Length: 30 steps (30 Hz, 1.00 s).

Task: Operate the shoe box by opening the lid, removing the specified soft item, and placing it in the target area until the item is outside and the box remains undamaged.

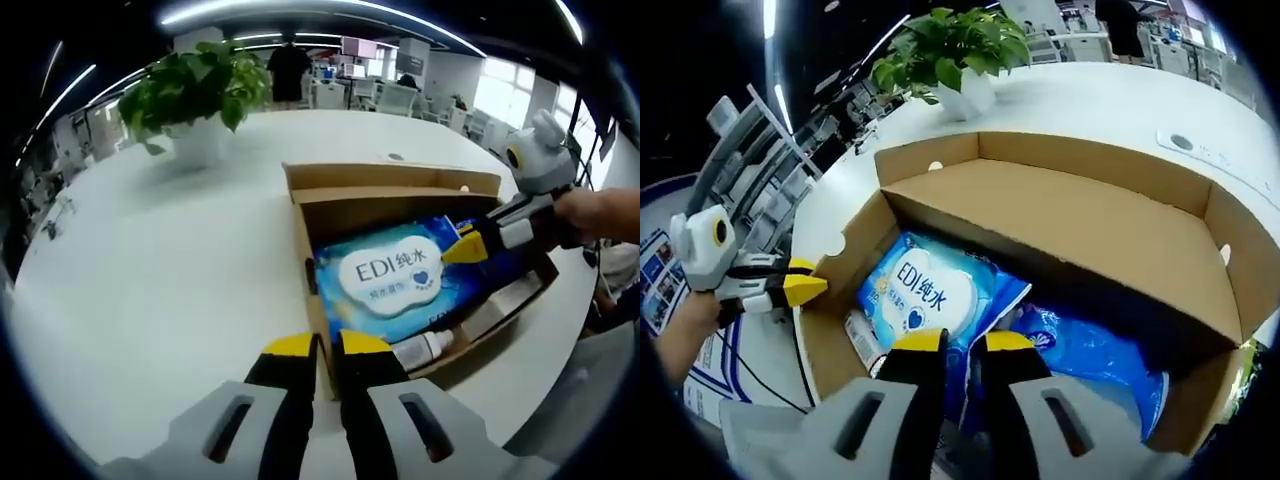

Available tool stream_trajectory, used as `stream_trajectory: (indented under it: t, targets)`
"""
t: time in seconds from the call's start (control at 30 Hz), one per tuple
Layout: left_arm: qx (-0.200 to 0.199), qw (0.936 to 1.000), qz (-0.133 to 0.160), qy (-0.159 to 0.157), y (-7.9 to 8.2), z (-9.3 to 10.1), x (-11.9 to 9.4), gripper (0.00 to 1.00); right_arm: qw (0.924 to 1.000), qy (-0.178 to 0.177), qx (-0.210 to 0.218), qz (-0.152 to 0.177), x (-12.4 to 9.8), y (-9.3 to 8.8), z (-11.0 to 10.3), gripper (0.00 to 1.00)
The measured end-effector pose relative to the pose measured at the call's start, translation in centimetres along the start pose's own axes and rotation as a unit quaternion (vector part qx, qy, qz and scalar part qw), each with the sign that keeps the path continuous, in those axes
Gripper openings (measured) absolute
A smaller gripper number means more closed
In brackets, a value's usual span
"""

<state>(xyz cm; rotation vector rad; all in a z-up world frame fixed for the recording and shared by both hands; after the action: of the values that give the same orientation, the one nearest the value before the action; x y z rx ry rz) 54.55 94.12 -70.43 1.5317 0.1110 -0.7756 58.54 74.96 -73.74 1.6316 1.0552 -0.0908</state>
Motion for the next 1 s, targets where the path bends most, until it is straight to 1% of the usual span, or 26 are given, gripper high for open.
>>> stream_trajectory:
  t: [0.03, 0.07, 0.23, 0.53, 0.67, 1.0]
  targets:
    - [0.0, 1.0, 0.0, 0.0, 0.0, 0.0, 0.0, 0.04, 0.9999, 0.011, -0.011, -0.004, 0.0, -0.2, -0.1, 0.02]
    - [-0.001, 1.0, 0.0, 0.0, 0.0, 0.0, 0.0, 0.04, 0.9996, 0.02, 0.021, 0.004, 0.2, -0.2, -0.7, 0.02]
    - [-0.001, 1.0, 0.0, -0.001, 0.0, -0.1, 0.0, 0.04, 0.9997, 0.015, 0.02, 0.005, -0.1, 0.0, -0.9, 0.0]
    - [0.001, 1.0, -0.008, -0.003, -0.1, -0.1, 0.1, 0.05, 0.9997, 0.02, 0.012, 0.01, -0.8, 0.7, -1.6, 0.0]
    - [0.004, 0.9999, -0.01, -0.003, -0.1, 0.0, 0.0, 0.05, 0.9997, 0.018, -0.003, 0.016, -1.4, 1.1, -1.5, 0.0]
    - [0.004, 0.9999, -0.014, -0.003, 0.0, 0.4, -0.2, 0.05, 0.9996, 0.009, -0.013, 0.025, -3.4, 1.7, -0.5, 0.0]
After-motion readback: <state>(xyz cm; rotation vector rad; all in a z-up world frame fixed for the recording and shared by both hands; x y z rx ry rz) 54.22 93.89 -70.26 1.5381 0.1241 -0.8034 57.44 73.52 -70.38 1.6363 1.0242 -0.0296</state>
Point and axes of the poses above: the point that each gripper's makers call its tool centre point, and the gripper's own axes: x roughly forward along the fingers, z roughly to its right, y roughly out of its top, the point moved 3 cm from there along -x, roughly backward along the fingers, and after that the axes turned 13 degrees about z, right-handed, at the moved point
